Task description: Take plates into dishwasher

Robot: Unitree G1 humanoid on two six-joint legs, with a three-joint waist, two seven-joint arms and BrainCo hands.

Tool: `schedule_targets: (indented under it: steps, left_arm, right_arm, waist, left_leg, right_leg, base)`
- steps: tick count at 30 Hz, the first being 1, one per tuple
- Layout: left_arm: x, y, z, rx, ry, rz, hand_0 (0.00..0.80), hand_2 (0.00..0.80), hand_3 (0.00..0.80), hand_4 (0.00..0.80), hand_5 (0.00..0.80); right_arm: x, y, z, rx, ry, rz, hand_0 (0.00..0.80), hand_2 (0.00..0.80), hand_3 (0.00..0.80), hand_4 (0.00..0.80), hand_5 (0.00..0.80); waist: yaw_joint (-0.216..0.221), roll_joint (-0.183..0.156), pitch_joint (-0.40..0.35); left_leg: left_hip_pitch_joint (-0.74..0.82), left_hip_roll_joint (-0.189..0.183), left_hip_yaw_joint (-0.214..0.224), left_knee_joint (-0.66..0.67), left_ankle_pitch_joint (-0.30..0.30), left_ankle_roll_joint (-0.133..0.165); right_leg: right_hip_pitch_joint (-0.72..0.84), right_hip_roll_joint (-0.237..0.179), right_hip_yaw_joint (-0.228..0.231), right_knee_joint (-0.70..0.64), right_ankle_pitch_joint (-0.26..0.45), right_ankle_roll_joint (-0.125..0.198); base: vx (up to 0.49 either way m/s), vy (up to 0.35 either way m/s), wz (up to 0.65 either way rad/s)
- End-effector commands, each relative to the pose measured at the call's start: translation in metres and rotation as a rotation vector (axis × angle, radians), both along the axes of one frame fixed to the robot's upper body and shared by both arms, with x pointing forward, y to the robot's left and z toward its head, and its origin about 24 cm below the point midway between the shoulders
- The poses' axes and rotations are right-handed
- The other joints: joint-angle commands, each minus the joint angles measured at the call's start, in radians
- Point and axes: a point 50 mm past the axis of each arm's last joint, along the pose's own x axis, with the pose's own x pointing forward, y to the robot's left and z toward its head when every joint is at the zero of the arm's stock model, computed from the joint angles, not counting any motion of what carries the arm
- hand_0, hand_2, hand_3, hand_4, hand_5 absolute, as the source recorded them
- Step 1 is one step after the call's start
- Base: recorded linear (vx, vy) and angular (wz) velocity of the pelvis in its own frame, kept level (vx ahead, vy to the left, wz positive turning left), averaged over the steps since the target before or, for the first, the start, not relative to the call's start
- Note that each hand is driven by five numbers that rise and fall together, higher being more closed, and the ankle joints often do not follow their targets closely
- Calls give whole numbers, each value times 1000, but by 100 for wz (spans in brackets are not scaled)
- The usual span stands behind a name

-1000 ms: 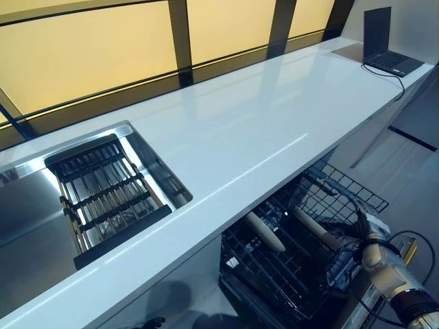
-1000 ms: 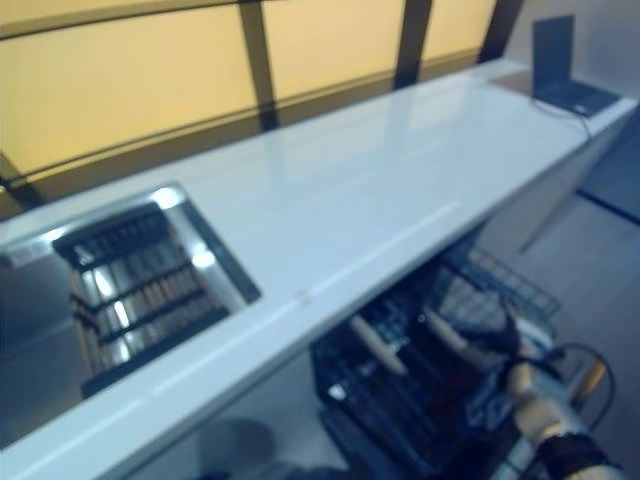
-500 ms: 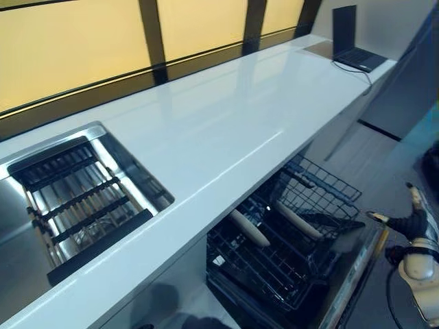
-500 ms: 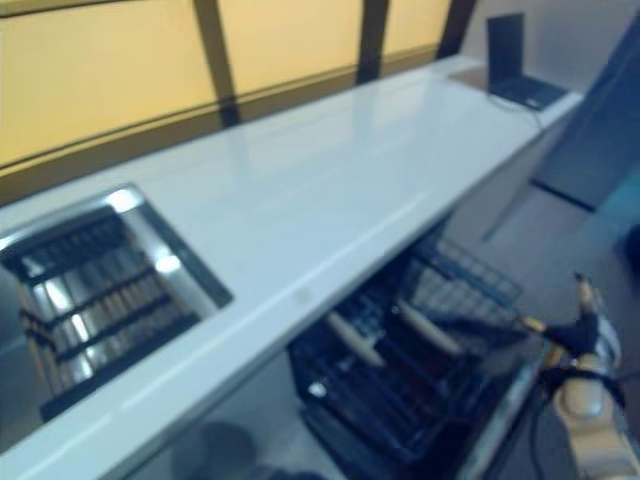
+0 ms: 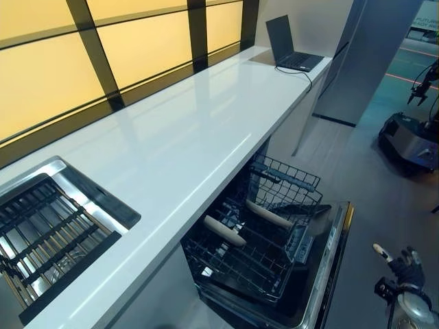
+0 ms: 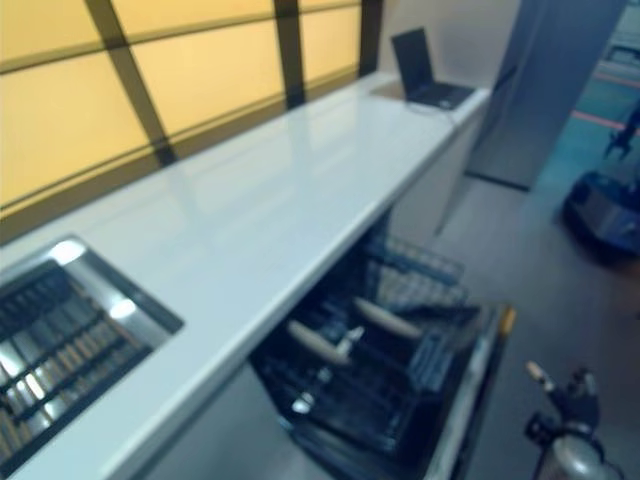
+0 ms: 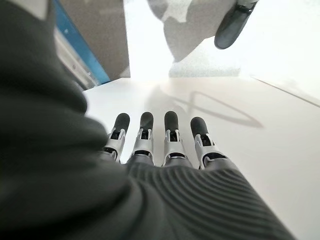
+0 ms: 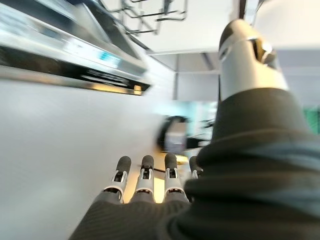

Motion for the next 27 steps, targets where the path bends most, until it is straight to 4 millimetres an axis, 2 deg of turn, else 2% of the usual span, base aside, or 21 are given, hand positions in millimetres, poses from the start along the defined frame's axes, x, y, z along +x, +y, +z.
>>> schedule_targets:
  steps: [1, 5, 6, 8, 12, 19, 27]
  left_arm:
    - [13, 2, 5, 23, -26, -9, 0, 0, 0, 0, 0]
    - [19, -4, 7, 15, -40, -36, 0, 0, 0, 0, 0]
    - [22, -8, 8, 7, -47, -53, 0, 0, 0, 0, 0]
    - [23, -12, 8, 0, -56, -63, 0, 0, 0, 0, 0]
    - [32, -24, 11, -26, -89, -102, 0, 0, 0, 0, 0]
    - [47, -37, 19, -56, -129, -139, 0, 0, 0, 0, 0]
    - [59, -47, 25, -70, -155, -166, 0, 0, 0, 0, 0]
  right_arm:
    - [16, 14, 1, 212, -281, 60, 0, 0, 0, 0, 0]
    - [16, 26, -17, 321, -329, 91, 0, 0, 0, 0, 0]
    - [17, 29, -23, 343, -336, 115, 0, 0, 0, 0, 0]
    - [19, 32, -25, 357, -343, 136, 0, 0, 0, 0, 0]
    - [29, 38, -32, 365, -314, 234, 0, 0, 0, 0, 0]
    - [52, 52, -29, 336, -232, 374, 0, 0, 0, 0, 0]
    - [75, 74, -19, 299, -193, 486, 0, 0, 0, 0, 0]
  waist:
    - [4, -14, 9]
    - [10, 8, 22]
    - [14, 23, 30]
    - [17, 36, 37]
    - [33, 85, 63]
    - [56, 133, 92]
    - [73, 154, 108]
  left_leg:
    - [-107, -29, -31, 1, 44, 63]
    - [-121, -34, -39, 1, 50, 60]
    - [-130, -38, -44, 0, 54, 58]
    - [-137, -41, -49, 0, 58, 56]
    - [-166, -55, -62, -3, 72, 51]
    - [-200, -72, -77, -3, 86, 46]
    - [-222, -86, -91, -3, 92, 49]
  right_leg:
    - [18, -57, -42, 133, -151, 52]
    - [6, -63, -49, 136, -153, 50]
    - [-2, -67, -56, 139, -154, 48]
    - [-8, -69, -61, 141, -155, 46]
    - [-33, -79, -80, 149, -161, 40]
    - [-61, -90, -103, 155, -165, 33]
    - [-82, -96, -122, 164, -166, 29]
  base:
    - [-47, -31, -2]
    - [-62, -31, -2]
    - [-82, -9, 1]
    - [-74, 10, 3]
    - [-92, 34, 1]
    - [-60, 27, -6]
    - [-27, 10, -6]
